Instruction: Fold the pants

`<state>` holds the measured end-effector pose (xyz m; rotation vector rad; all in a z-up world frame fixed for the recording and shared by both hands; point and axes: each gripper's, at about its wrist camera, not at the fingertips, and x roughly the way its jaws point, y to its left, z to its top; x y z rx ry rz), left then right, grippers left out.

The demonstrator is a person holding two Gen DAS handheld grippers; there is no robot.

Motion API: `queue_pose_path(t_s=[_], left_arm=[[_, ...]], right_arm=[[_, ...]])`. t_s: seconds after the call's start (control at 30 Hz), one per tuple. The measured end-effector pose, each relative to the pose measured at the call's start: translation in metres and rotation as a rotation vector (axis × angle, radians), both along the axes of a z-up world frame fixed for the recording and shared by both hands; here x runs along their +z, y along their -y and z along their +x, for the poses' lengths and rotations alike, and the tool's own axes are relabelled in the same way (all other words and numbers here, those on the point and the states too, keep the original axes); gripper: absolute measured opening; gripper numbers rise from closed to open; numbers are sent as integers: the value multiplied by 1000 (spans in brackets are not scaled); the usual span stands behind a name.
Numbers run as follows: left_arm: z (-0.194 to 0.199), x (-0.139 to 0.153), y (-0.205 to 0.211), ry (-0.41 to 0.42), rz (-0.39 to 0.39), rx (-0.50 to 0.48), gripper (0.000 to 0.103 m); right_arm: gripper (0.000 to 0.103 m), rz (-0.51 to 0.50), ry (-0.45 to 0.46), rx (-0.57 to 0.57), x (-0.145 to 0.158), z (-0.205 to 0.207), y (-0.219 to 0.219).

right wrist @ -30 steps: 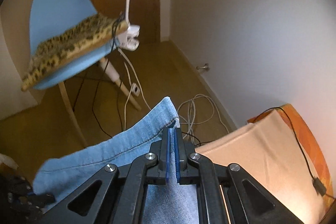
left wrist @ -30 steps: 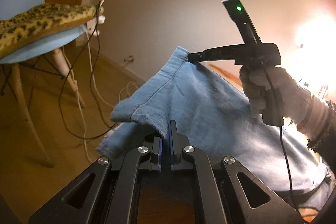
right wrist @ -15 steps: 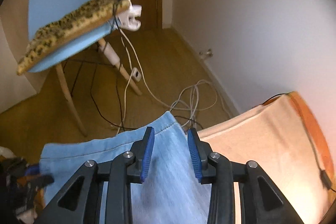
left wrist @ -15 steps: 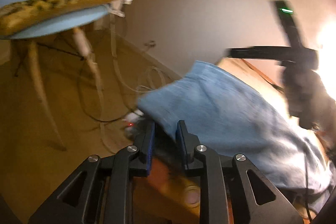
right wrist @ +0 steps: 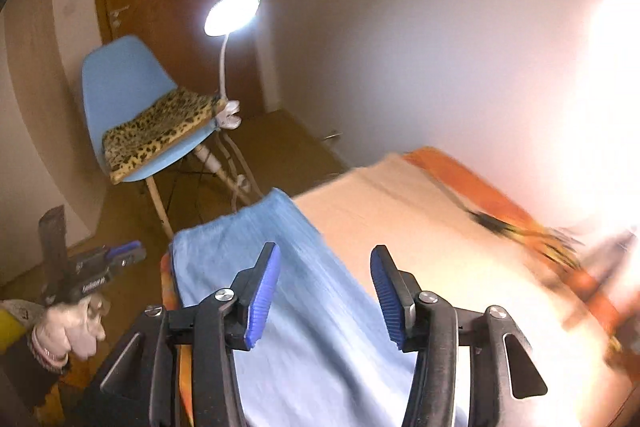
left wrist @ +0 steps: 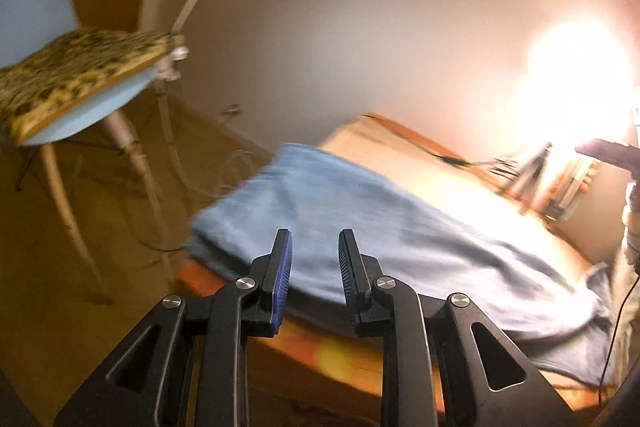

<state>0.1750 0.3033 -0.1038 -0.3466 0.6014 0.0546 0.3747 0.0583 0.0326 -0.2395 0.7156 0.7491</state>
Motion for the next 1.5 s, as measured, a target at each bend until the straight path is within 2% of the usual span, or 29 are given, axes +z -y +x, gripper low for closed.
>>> queue_pose_path(t_s=[0.2,0.3,0.47,0.53,0.77,0.9,1.07,1.27,1.4,1.5], left_arm=[[2,21,73,26,8,-189,24],[7,23,113,24,-8,-295,35],[19,22,189,8,-5,-469,39],[25,21,219,-2,-11,-529,45],[35,8,312,-67,-10,-689,57],[39,-2,353,-113,-12,-762,57],[51,-19,397,-168,16,-827,57],[65,-40,426,-233,57,-845,57],[70,-47,431,-260,99,-844,57],[74,-51,432,-273,125,-840,57]], right_arm=[[56,-7,62,-222,43,-81,142],[56,-18,67,-345,48,-118,208],[56,7,14,-556,33,-162,308],[57,22,-14,-631,21,-178,343],[58,81,-93,-781,-18,-208,440],[58,108,-137,-823,-38,-203,477],[66,101,-148,-831,-58,-183,507],[76,67,-147,-790,-76,-116,532],[77,105,-186,-758,-93,-55,545],[78,93,-210,-739,-107,-17,547]])
